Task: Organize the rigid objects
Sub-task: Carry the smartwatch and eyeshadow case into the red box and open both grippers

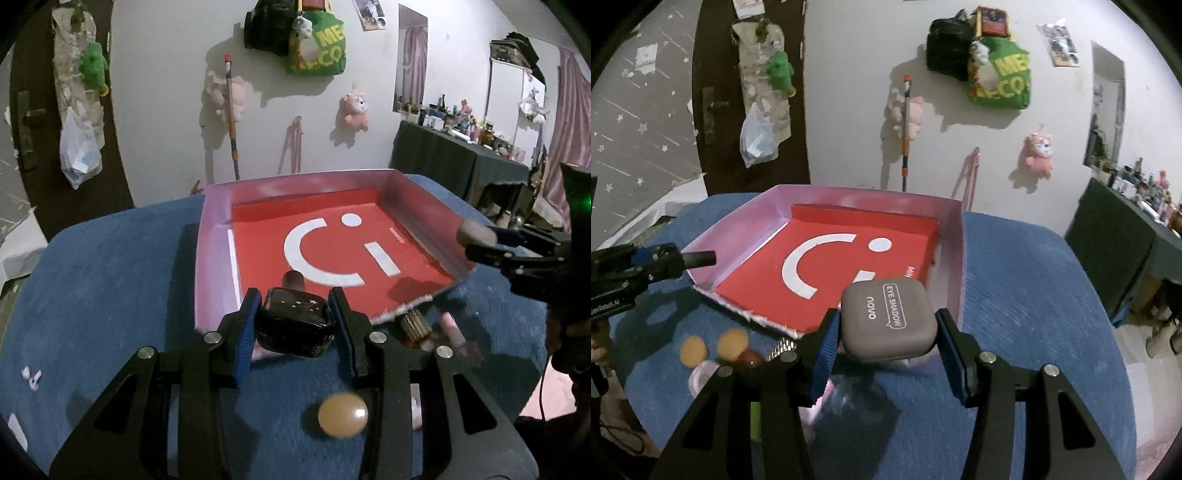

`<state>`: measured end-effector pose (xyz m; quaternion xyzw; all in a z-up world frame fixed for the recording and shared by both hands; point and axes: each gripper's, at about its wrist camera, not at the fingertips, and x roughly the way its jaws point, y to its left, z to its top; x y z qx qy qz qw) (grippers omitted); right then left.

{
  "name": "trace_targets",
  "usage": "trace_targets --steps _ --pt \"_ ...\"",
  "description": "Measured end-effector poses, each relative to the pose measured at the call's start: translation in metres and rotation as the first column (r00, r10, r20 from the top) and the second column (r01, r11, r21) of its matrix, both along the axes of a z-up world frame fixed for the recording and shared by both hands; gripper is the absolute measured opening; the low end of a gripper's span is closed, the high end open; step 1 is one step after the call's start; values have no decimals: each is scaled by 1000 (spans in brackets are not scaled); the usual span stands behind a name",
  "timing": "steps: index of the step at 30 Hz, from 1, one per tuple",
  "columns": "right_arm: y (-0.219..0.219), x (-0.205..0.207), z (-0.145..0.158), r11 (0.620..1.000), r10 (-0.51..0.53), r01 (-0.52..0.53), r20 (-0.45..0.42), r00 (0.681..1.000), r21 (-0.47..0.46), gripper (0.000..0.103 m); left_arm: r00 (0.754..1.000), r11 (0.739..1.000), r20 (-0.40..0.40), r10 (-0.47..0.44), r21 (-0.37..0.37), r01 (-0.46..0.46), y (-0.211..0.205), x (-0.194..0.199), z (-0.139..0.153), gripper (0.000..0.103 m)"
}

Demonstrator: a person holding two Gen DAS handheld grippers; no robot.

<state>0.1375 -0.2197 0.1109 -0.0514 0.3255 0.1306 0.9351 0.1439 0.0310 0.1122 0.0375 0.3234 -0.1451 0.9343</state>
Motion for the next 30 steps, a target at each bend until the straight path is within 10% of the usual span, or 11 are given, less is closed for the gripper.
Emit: trace_targets --steps 12,30 --pt "27 86 -27 986 44 -86 -276 960 -144 54 982 994 -188 -31 99 50 -21 70 -44 35" --pt "43 92 -35 934 85 -191 -332 939 -301 51 956 977 -290 -43 186 101 -31 82 -64 34"
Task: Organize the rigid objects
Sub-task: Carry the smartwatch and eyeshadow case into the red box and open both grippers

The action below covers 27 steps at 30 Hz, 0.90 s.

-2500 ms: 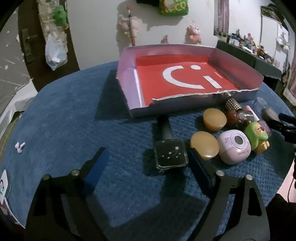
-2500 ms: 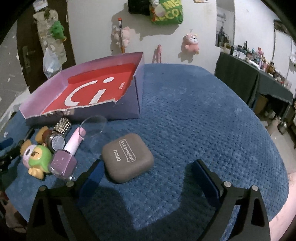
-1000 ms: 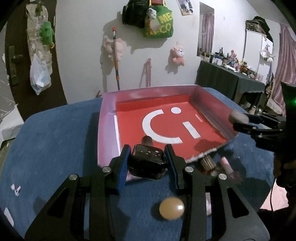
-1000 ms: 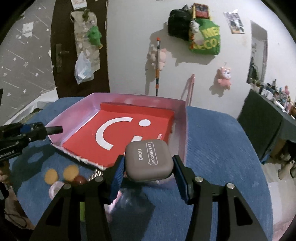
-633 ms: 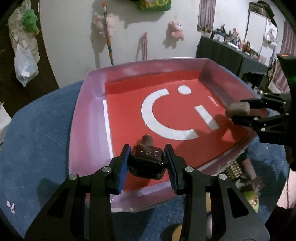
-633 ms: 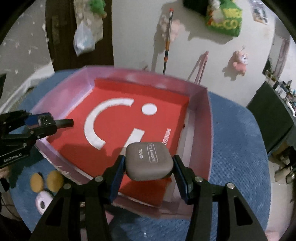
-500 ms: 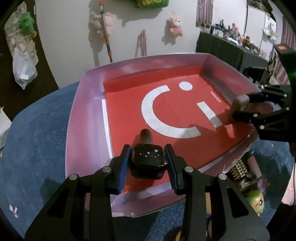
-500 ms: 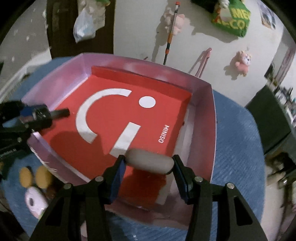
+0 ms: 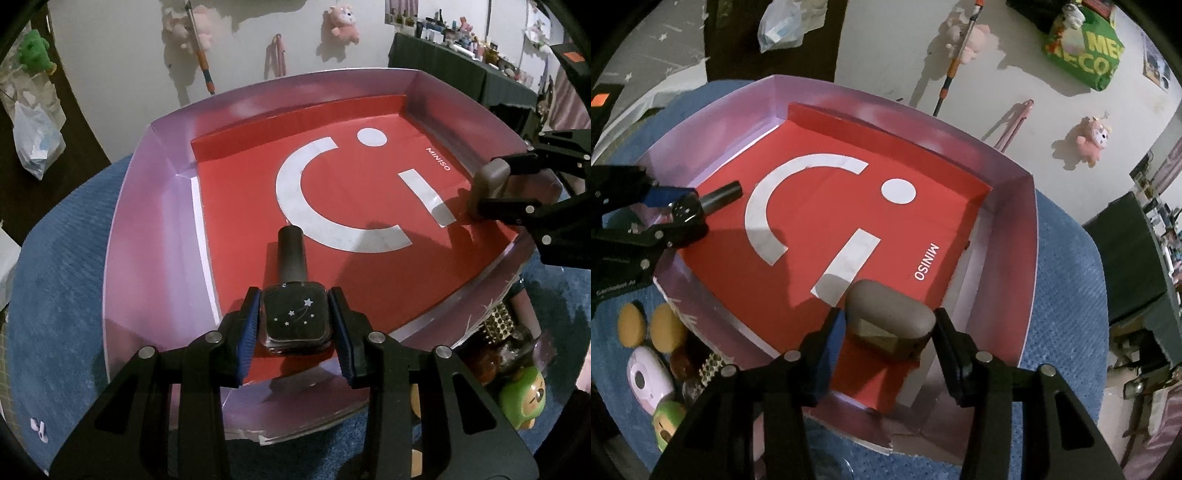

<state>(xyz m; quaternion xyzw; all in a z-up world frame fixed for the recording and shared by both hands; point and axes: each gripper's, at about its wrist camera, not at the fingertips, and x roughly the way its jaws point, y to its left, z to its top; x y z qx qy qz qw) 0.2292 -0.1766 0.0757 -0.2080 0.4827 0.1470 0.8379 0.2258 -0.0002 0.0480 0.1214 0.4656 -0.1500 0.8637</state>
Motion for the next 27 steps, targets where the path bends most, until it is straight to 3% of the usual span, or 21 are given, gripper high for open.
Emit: trace_targets --steps 5,11,15,17,23,27 --pt "9 13 0 999 19 -21 -48 999 -48 51 1000 1000 -27 -1 -4 1 -1 6 0 34" --pt "11 38 -4 999 2 -6 -113 994 -34 51 999 1000 -53 -1 1 1 -1 10 0 35" --pt "13 46 -9 1000 -4 1 -168 986 -15 44 998 1000 -64 5 2 -5 -1 14 1 35" --pt "15 45 -15 999 -6 -1 -163 987 -42 45 998 1000 -66 7 0 -7 -1 16 1 35" --pt "7 45 -13 1000 -20 20 -167 986 -1 45 998 1000 -59 5 1 -5 -1 16 1 36" --pt "7 46 -12 1000 -15 12 -157 987 -15 47 999 1000 -51 7 2 -7 -2 14 0 42"
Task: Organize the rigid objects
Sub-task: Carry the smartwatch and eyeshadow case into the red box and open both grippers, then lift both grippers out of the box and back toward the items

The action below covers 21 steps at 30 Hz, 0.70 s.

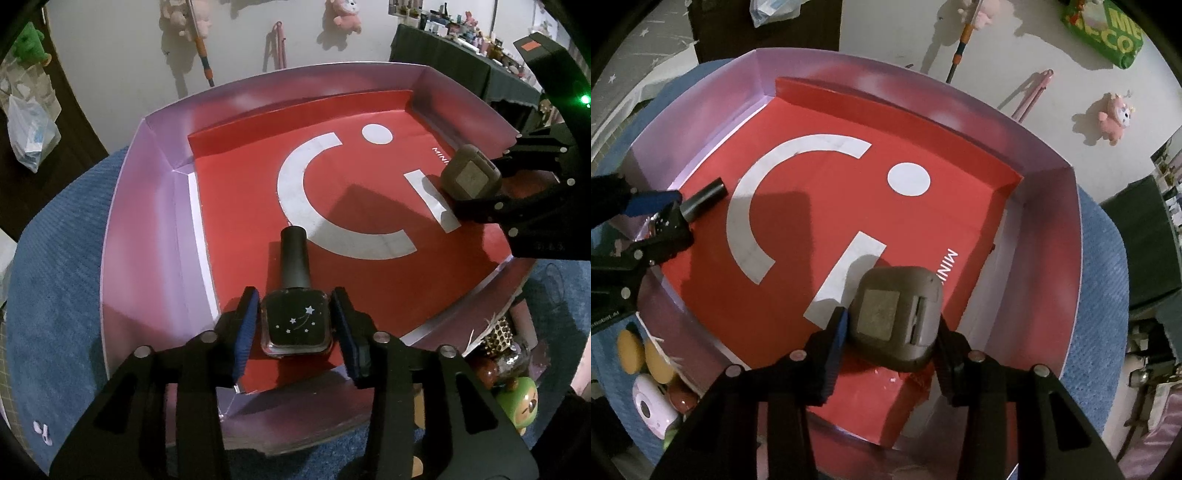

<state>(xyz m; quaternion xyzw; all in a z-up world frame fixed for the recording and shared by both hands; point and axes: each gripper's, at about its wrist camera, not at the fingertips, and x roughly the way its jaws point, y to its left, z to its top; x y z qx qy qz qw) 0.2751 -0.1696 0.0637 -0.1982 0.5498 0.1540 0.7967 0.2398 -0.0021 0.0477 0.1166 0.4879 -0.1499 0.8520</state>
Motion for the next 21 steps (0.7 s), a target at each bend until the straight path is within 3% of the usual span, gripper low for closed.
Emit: trace_targets --steps 8,12,14,17,21 --pt "8 -10 1 1000 8 -8 14 1000 -22 53 1000 999 27 -4 -45 5 -1 -7 10 54" --pt "9 -19 10 1000 9 -8 48 999 -20 72 997 997 79 5 -71 1 2 -17 25 65" --pt "8 -26 15 1000 2 -1 57 998 -2 72 994 996 106 24 -92 -14 6 -24 35 71" --pt "3 -37 29 1000 -7 4 90 996 29 74 988 990 152 38 -138 -17 13 -39 52 71" --pt "-3 -58 54 996 -23 9 150 988 93 81 973 980 219 69 -196 -25 21 -61 75 77"
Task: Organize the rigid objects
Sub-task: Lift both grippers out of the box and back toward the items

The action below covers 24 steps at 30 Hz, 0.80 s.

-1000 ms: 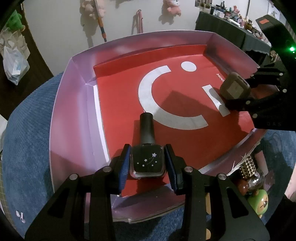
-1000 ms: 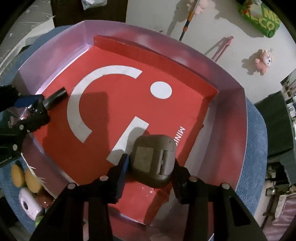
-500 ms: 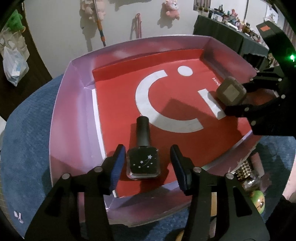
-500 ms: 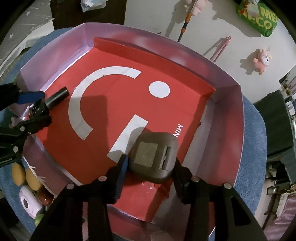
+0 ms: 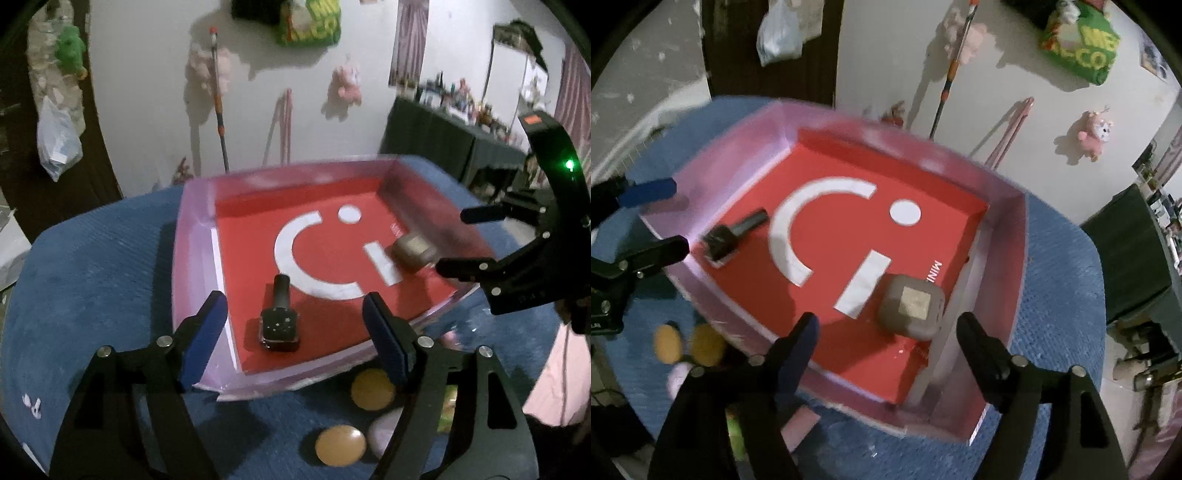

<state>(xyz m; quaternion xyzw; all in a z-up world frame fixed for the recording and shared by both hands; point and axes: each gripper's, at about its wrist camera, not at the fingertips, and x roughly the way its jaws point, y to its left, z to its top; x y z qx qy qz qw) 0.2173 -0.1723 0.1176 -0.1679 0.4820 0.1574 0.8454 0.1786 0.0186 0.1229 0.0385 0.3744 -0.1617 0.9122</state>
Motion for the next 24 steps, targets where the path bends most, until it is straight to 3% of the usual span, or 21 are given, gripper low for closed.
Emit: trace_targets --steps 6,11,19,24 --pt "-10 -50 46 994 -20 3 152 988 110 95 992 997 118 36 -68 -28 11 -48 29 87" --pt "-21 -101 70 979 -65 10 271 960 202 103 974 994 211 86 -85 -69 16 -86 33 95" --pt "-27 -166 48 959 -159 56 365 917 277 103 953 989 276 126 -110 -98 8 -141 12 95" --pt "-21 -195 20 960 -206 101 415 886 261 103 948 988 281 149 -89 -129 1 -162 -10 95"
